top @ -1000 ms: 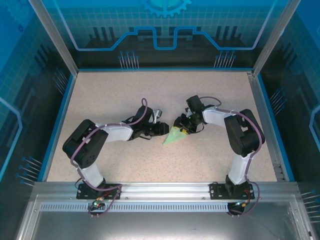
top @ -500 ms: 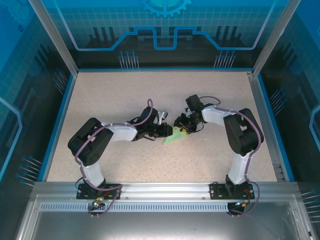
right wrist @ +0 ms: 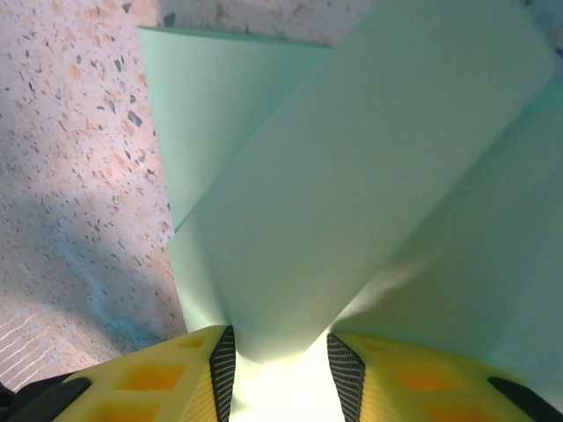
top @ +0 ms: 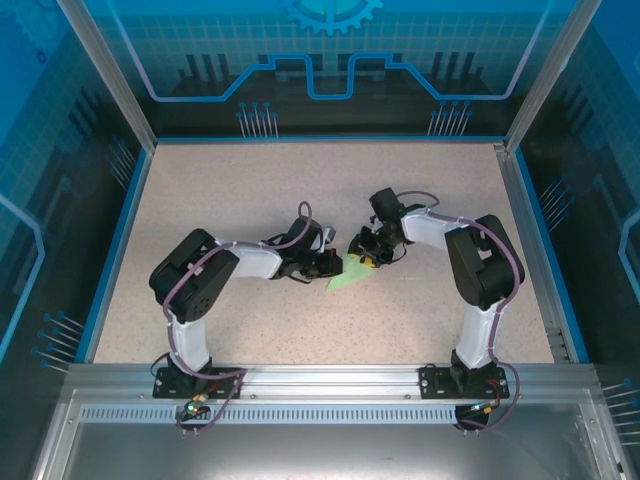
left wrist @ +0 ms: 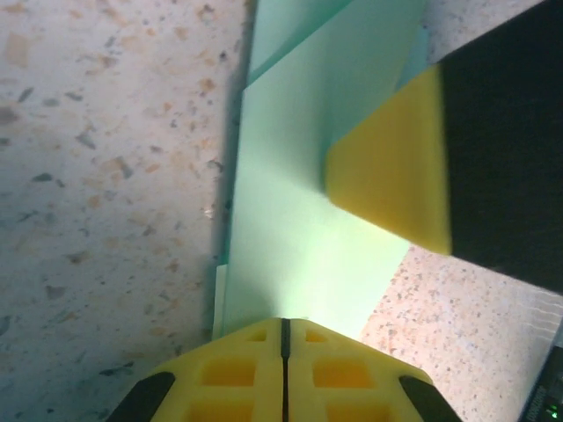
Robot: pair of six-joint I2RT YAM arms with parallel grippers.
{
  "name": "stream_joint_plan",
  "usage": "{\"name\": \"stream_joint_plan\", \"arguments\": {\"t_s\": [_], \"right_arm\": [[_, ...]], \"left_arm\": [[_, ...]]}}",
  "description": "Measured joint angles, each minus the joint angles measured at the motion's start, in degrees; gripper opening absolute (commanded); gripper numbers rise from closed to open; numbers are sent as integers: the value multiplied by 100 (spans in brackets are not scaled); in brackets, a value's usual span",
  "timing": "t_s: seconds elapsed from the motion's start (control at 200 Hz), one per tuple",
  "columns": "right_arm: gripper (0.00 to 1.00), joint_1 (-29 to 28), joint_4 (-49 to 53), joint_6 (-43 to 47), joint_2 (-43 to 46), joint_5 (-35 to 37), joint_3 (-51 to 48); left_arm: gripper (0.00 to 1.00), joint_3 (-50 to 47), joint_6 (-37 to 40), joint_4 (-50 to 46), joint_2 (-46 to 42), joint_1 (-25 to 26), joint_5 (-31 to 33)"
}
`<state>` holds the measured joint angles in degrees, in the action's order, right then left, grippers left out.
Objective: Fold a paper plane with a square sheet of paper (pick it up from the middle)
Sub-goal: Fourth fold the wing at the center of the table.
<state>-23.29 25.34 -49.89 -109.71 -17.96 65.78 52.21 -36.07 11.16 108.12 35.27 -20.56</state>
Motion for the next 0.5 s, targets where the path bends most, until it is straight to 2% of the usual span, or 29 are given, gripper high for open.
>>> {"name": "stream_joint_plan", "arguments": {"t_s": [0.21, 0.5], "right_arm": [[33, -4, 179, -2, -70, 61, 109], [36, -9, 227, 0, -90, 76, 140]], "left_arm": [[6, 59, 4, -63, 33, 0, 20], [7, 59, 4, -68, 39, 2, 20]]}}
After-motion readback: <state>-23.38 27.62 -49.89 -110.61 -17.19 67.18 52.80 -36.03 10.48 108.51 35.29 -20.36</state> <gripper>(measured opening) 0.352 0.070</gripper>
